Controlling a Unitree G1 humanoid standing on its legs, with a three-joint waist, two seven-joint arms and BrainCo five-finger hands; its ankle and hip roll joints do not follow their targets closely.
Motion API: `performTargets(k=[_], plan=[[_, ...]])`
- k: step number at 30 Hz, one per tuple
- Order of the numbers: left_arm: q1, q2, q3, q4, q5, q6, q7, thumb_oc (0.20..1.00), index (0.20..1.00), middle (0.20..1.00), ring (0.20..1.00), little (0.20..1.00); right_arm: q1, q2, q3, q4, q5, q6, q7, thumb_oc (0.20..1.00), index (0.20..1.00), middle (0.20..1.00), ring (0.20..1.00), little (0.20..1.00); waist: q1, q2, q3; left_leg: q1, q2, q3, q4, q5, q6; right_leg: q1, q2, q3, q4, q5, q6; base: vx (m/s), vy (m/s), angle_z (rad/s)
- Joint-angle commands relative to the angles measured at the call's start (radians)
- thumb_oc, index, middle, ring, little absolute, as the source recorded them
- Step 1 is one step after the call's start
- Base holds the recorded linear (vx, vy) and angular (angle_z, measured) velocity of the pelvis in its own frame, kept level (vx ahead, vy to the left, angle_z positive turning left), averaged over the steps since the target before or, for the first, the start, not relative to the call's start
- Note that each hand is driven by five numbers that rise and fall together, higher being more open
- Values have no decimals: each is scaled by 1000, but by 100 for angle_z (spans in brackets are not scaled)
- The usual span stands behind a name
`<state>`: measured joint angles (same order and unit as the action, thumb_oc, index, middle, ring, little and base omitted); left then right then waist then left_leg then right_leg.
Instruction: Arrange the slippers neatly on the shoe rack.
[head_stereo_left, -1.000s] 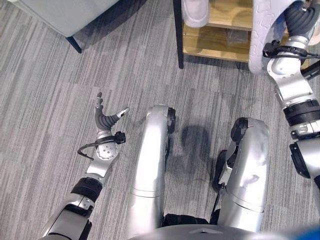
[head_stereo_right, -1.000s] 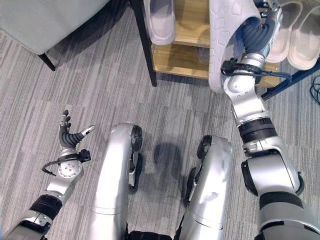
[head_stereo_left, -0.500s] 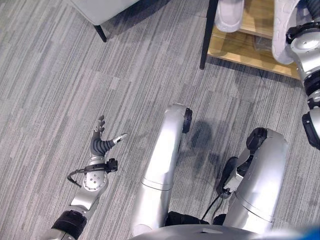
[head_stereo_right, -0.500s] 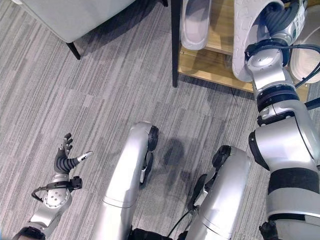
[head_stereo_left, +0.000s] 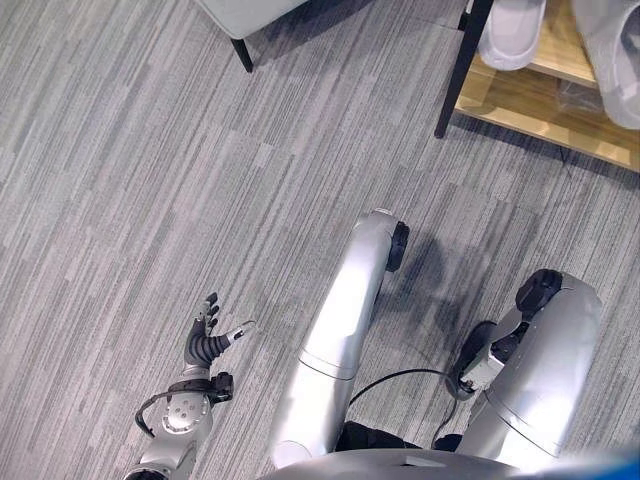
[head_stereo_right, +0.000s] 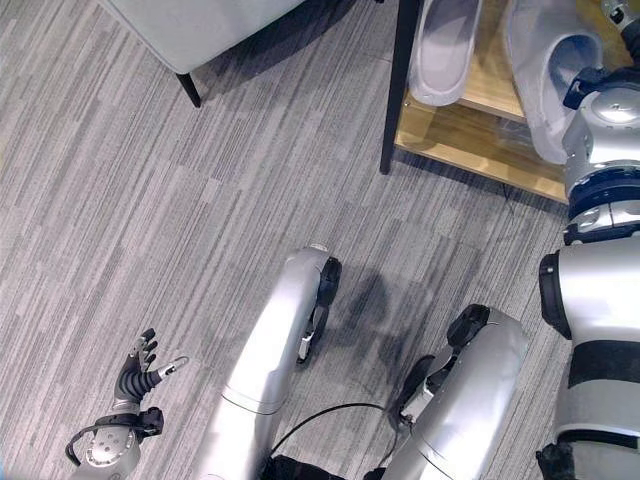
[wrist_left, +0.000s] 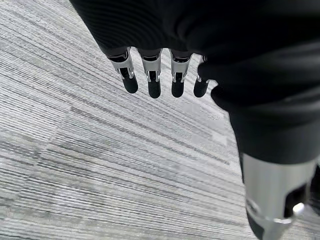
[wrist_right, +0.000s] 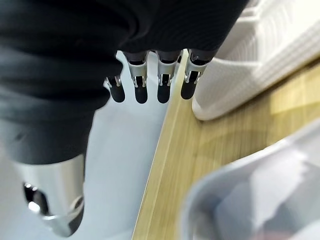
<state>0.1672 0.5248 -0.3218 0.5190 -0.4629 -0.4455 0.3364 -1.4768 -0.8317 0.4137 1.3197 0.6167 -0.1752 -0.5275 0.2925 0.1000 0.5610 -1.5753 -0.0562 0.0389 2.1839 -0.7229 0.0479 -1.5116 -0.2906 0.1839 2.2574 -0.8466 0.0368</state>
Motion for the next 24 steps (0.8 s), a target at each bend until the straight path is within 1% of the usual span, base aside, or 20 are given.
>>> performTargets(k=[1, 3, 5, 9, 12, 13, 15, 18, 20, 21, 24], plan=[[-15, 39, -52, -9, -43, -8, -26, 1000, 1000, 1000, 1000, 1000, -76, -24, 89, 8, 40, -66, 18, 1000, 1000, 1000, 1000, 1000, 16, 45, -41, 5, 1, -60, 51, -109, 13, -20, 0, 150, -51, 251, -118, 0, 0, 0], [-4, 22, -51, 20, -56, -3, -23, 1000, 1000, 1000, 1000, 1000, -60, -19, 64, -8, 85, -87, 17, 1000, 1000, 1000, 1000, 1000, 12, 41, -41, 5, 2, -58, 59, -114, 13, -20, 0, 156, -43, 247, -123, 0, 0, 0], [0, 12, -48, 43, -63, 0, -22, 1000, 1000, 1000, 1000, 1000, -38, -15, 56, -29, 87, -90, 23, 1000, 1000, 1000, 1000, 1000, 6, 37, -41, 5, 3, -58, 64, -121, 14, -18, 3, 163, -34, 241, -125, 0, 0, 0], [10, -16, -55, 74, -78, 4, -22, 1000, 1000, 1000, 1000, 1000, 46, -9, 7, -99, 135, -126, 39, 1000, 1000, 1000, 1000, 1000, -8, 19, -41, 5, 8, -60, 71, -124, 4, -22, 0, 154, -34, 238, -129, -8, -2, 0], [28, -18, -70, 80, -85, 16, -38, 1000, 1000, 1000, 1000, 1000, 98, -4, -6, -123, 130, -126, 49, 1000, 1000, 1000, 1000, 1000, -17, 5, -41, 5, 18, -67, 75, -129, 2, -34, 14, 148, -29, 235, -131, -42, -36, -5], [35, -22, -78, 82, -86, 22, -39, 1000, 1000, 1000, 1000, 1000, 115, 3, -3, -123, 116, -116, 54, 1000, 1000, 1000, 1000, 1000, -21, 2, -41, 5, 20, -69, 74, -130, 4, -38, 23, 145, -29, 231, -132, -56, -39, -8], [42, -21, -76, 69, -93, 28, -48, 1000, 1000, 1000, 1000, 1000, 142, 22, -3, -145, 93, -108, 54, 1000, 1000, 1000, 1000, 1000, -26, -3, -41, 5, 27, -72, 74, -127, 3, -42, 25, 137, -32, 231, -130, -56, -44, -10], [52, -14, -77, 62, -88, 35, -45, 1000, 1000, 1000, 1000, 1000, 185, 56, -11, -221, 42, -114, 29, 1000, 1000, 1000, 1000, 1000, -34, -8, -41, 5, 27, -79, 77, -125, 0, -48, 36, 124, -34, 227, -130, -59, -48, -9], [61, -18, -78, 64, -90, 40, -48, 1000, 1000, 1000, 1000, 1000, 202, 71, -15, -238, 25, -112, 32, 1000, 1000, 1000, 1000, 1000, -37, -10, -41, 5, 25, -81, 81, -129, 1, -50, 48, 123, -27, 227, -128, -64, -56, -7], [54, -14, -74, 60, -102, 41, -52, 1000, 1000, 1000, 1000, 1000, 197, 77, -15, -240, 24, -108, 36, 1000, 1000, 1000, 1000, 1000, -35, -9, -41, 5, 28, -84, 84, -124, -1, -53, 44, 116, -29, 229, -126, -75, -47, -5], [57, -15, -69, 62, -104, 46, -54, 1000, 1000, 1000, 1000, 1000, 201, 92, 3, -269, -1, -104, 46, 1000, 1000, 1000, 1000, 1000, -38, -11, -41, 5, 27, -90, 90, -125, -2, -57, 56, 109, -25, 228, -126, -48, -38, -3]])
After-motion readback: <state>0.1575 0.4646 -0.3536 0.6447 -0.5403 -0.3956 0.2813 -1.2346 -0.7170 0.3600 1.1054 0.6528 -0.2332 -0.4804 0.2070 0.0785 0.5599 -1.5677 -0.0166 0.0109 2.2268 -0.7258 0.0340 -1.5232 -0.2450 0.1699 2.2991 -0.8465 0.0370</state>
